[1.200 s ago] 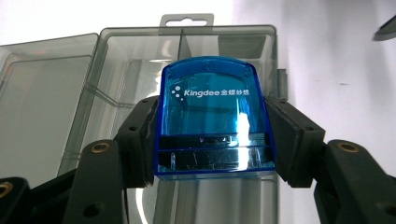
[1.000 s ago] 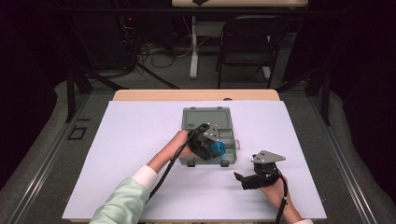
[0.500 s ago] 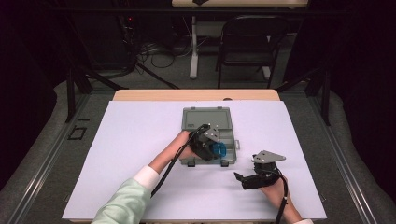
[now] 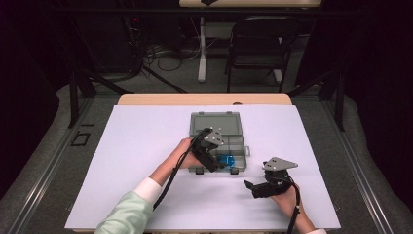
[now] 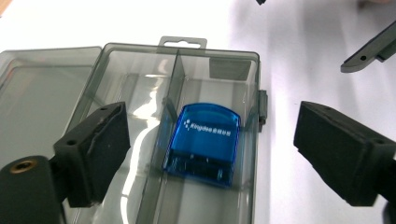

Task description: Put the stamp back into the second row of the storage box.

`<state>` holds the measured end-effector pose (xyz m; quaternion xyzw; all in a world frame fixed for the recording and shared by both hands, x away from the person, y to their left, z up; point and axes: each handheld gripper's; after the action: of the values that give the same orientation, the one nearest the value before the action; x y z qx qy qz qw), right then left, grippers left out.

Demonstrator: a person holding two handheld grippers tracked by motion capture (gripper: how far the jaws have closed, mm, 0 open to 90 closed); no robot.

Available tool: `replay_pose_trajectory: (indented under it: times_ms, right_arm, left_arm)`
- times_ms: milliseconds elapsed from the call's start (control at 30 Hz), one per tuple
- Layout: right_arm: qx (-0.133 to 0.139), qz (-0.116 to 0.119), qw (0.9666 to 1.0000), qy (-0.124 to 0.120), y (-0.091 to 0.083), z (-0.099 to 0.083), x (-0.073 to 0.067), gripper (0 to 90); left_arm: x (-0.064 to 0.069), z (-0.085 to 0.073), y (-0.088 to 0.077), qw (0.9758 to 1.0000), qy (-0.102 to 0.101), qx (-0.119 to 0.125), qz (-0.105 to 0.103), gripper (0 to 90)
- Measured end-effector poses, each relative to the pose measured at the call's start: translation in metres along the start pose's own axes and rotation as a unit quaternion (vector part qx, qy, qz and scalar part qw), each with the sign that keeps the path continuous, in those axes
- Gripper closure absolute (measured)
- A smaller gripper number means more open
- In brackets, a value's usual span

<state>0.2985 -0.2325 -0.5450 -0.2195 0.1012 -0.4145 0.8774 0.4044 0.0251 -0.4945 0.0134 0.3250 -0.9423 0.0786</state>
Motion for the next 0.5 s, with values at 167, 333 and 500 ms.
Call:
replay_pose_trajectory:
  times_ms: [167, 333, 500]
  right_arm:
    - [0.000, 0.002, 1.0000, -0.001, 0.000, 0.000, -0.001, 0.2]
    - [-0.001, 0.003, 1.0000, -0.002, 0.001, 0.000, -0.001, 0.2]
    - [-0.002, 0.003, 1.0000, 0.000, 0.001, 0.000, -0.001, 0.2]
  left_arm:
    - [0.004, -0.007, -0.010, 0.9997, -0.007, 0.007, 0.021, 2.6]
    - [0.008, -0.011, -0.017, 0.9995, -0.004, 0.005, 0.032, 0.5]
    - [0.011, -0.015, -0.023, 0.9991, -0.001, 0.001, 0.043, 0.3]
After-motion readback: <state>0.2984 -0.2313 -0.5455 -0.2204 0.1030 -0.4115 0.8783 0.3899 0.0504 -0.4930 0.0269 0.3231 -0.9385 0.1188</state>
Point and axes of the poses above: each handheld gripper's, and its own axes: y roughly forward along the jaws, z roughly out of its top, x roughly to its right, and after that the axes turned 9 degrees about x, right-handed
